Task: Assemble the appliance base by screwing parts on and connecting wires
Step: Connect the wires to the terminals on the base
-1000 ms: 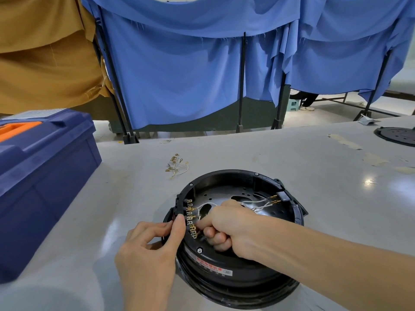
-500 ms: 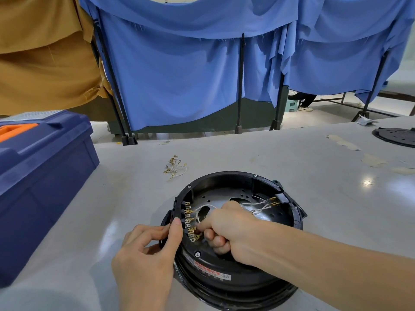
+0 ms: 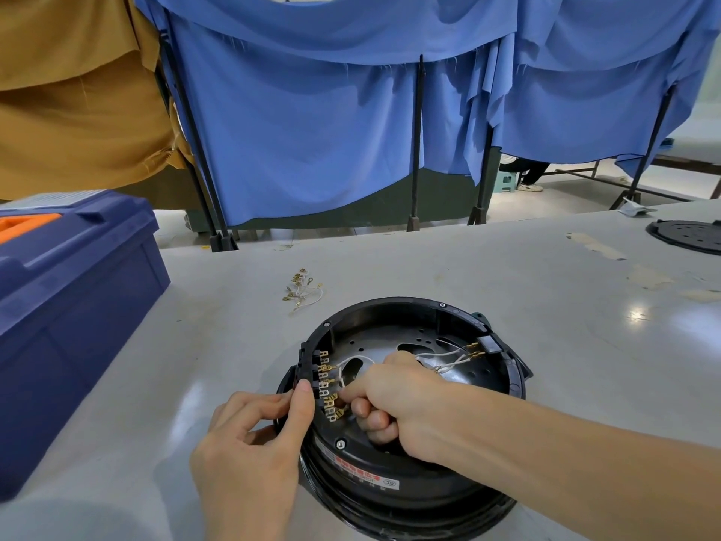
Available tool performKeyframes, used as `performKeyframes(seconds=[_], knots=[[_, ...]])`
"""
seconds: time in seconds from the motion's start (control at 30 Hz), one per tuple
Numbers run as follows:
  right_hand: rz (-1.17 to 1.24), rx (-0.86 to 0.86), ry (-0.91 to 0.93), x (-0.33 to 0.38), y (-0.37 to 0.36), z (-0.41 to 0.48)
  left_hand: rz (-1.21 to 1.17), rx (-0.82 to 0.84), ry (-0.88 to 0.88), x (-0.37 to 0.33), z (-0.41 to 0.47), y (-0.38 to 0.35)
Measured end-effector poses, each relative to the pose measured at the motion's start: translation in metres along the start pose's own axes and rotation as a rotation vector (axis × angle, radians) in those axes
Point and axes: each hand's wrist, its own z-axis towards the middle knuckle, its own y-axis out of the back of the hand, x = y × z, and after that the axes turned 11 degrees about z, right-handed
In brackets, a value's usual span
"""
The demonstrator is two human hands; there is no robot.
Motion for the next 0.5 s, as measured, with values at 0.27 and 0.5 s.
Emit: performKeyframes(seconds=[0.27, 0.5], knots=[[-0.057, 0.001, 0.012, 0.0026, -0.0023, -0.0029, -0.01, 0.004, 0.008, -0.0001, 0.0002, 0.0], [-0.413, -0.053, 0.287, 0.0013, 0.0058, -0.0073, -0.024, 0.011, 0.012, 0.0024, 0.0005, -0.0004]])
